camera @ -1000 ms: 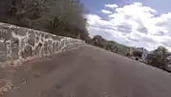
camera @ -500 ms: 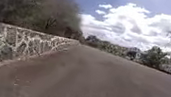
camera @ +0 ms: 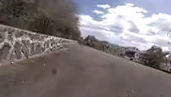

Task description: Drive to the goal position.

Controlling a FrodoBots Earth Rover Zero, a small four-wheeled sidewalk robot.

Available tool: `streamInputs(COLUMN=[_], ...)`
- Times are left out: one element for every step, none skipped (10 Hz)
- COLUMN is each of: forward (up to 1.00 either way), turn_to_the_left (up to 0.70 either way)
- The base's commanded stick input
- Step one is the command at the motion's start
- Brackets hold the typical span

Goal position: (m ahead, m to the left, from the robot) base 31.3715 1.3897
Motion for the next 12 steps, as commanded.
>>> streamInputs(forward=[0.85,0.85,0.85,0.85,0.85,0.85,0.85,0.85,0.85,0.85,0.85,0.85], turn_to_the_left=[0.01,0.01,0.01,0.01,0.01,0.01,0.01,0.01,0.01,0.01,0.01,0.01])
